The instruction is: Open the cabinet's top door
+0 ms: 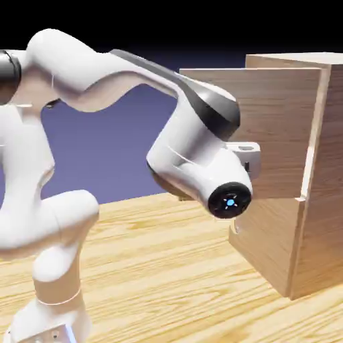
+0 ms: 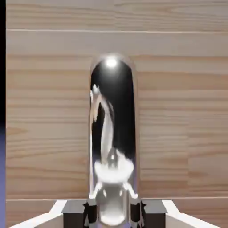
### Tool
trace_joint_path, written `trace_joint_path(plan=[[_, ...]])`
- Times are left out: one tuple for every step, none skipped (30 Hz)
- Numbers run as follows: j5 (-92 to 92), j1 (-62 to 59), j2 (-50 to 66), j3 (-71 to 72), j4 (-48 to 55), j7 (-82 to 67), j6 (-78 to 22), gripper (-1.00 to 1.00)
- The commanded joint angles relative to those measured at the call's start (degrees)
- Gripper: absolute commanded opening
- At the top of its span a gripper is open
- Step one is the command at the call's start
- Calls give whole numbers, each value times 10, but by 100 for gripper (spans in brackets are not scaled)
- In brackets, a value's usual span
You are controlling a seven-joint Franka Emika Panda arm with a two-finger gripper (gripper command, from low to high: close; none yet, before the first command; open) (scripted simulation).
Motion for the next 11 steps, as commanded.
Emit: trace_joint_path(plan=[[-15, -1, -21, -1, 21, -5, -11, -100], [-29, -1, -41, -2, 41, -9, -23, -100], [-43, -2, -61, -3, 62, -13, -34, -100], [-56, -2, -80, -3, 83, -17, -45, -100], [-68, -1, -99, -4, 104, -20, -55, -100], [-80, -1, -117, -3, 124, -22, -66, -100], [-91, -1, -136, -3, 145, -24, -76, -100], [-102, 0, -153, -2, 166, -25, -86, -100], [-107, 1, -163, -2, 177, -26, -91, -100], [-107, 1, -163, -2, 177, -26, -91, 100], [-107, 1, -163, -2, 177, -26, -91, 100]])
